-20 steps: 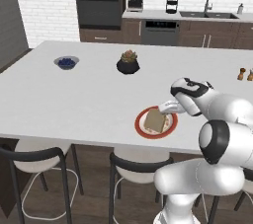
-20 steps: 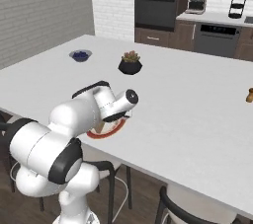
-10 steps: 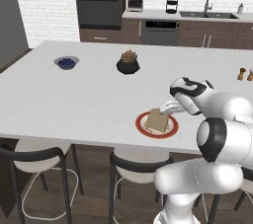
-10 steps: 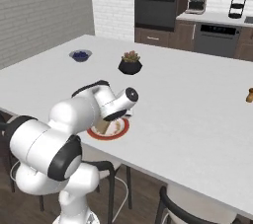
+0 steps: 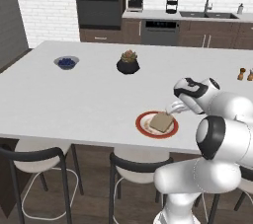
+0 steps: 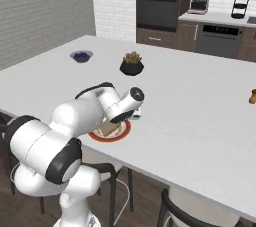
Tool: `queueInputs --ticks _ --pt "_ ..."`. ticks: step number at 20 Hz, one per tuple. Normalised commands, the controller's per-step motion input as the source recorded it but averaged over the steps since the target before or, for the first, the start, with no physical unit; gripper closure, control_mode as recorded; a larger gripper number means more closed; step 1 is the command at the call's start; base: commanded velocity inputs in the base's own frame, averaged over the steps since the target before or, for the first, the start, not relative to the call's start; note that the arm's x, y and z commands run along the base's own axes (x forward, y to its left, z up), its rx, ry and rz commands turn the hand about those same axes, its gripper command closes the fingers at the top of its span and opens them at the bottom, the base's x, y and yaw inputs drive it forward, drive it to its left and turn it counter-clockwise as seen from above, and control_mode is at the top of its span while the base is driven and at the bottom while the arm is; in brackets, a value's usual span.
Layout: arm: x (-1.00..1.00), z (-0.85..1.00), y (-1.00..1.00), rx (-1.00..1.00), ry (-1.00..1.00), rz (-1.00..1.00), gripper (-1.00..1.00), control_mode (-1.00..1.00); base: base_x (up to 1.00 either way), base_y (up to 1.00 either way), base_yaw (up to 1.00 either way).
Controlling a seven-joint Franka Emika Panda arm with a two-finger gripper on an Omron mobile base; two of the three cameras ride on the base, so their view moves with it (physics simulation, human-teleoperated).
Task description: Start the toaster. Once the lever pops up, take the bread to the plate on the dining counter.
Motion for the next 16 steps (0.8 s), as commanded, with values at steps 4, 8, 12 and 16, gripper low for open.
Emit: queueInputs --ticks 4,8,12,16 --pt "0.0 0.0 -0.33 -0.11 -0.08 0.0 -1.0 -1.0 0.0 0.0 0.0" --pt "0.0 0.01 -0.13 -0.1 -0.11 0.01 -1.0 -1.0 0.0 0.0 0.0" --pt "-0.34 0.7 0.01 -0.04 -0.08 0.0 -1.0 -1.0 0.0 0.0 0.0" --pt "-0.83 0.96 0.21 -0.02 -0.02 -0.09 -1.0 -1.0 0.0 0.0 0.0"
